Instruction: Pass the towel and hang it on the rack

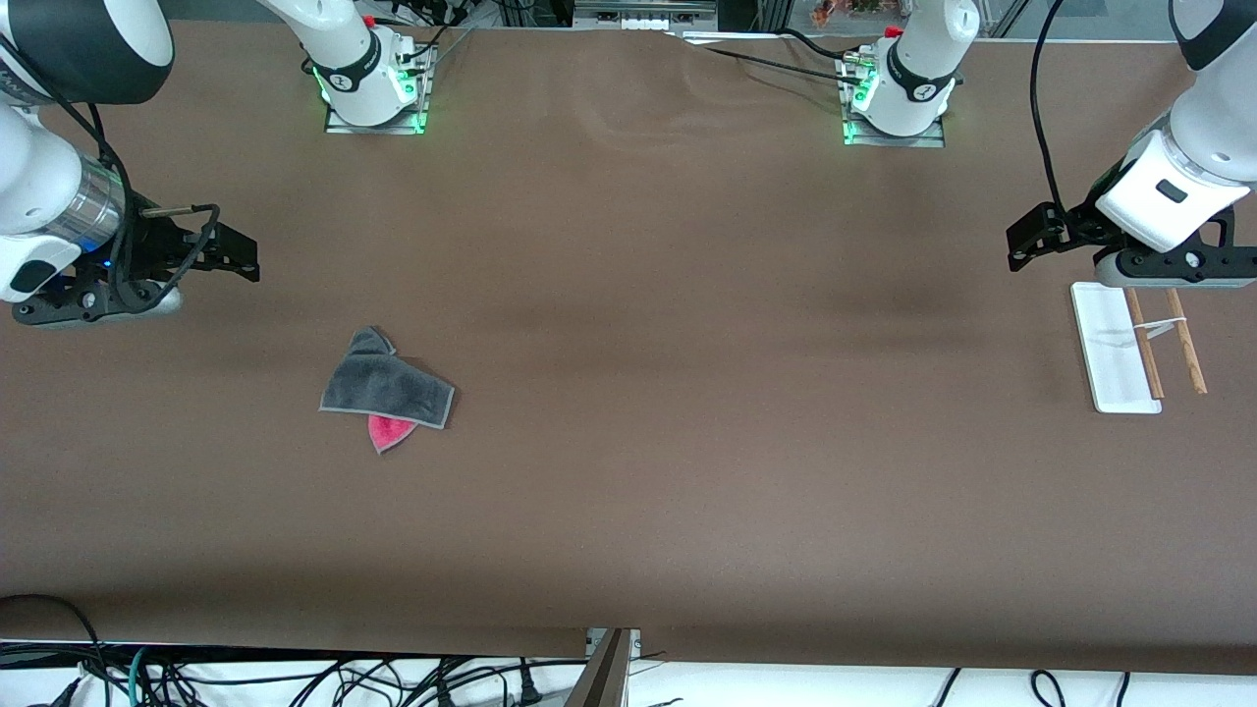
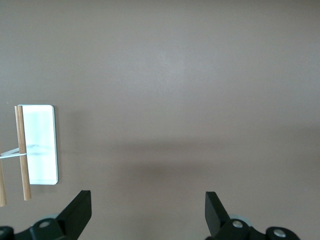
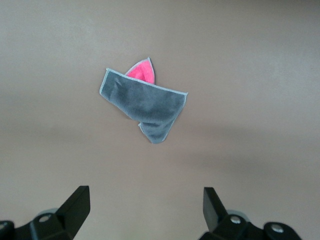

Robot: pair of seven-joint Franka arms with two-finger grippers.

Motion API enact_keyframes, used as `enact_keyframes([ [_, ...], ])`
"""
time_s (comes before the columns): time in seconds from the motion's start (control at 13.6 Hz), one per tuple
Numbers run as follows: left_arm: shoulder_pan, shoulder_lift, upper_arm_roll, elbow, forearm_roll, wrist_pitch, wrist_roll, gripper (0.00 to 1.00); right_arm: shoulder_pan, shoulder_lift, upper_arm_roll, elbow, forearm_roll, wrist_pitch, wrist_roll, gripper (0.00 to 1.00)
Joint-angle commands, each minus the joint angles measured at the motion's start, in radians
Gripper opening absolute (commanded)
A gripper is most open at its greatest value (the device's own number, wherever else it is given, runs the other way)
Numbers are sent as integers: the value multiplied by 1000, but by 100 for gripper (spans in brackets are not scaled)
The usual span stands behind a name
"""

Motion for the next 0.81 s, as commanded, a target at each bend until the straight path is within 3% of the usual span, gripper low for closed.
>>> enact_keyframes([
  [0.0, 7, -7, -7, 17, 9, -31, 24, 100, -14, -19, 21, 1, -16, -19, 27, 100],
  [0.73, 7, -7, -7, 17, 9, -33, 23, 100, 0, -16, 24, -11, -12, -11, 95, 100],
])
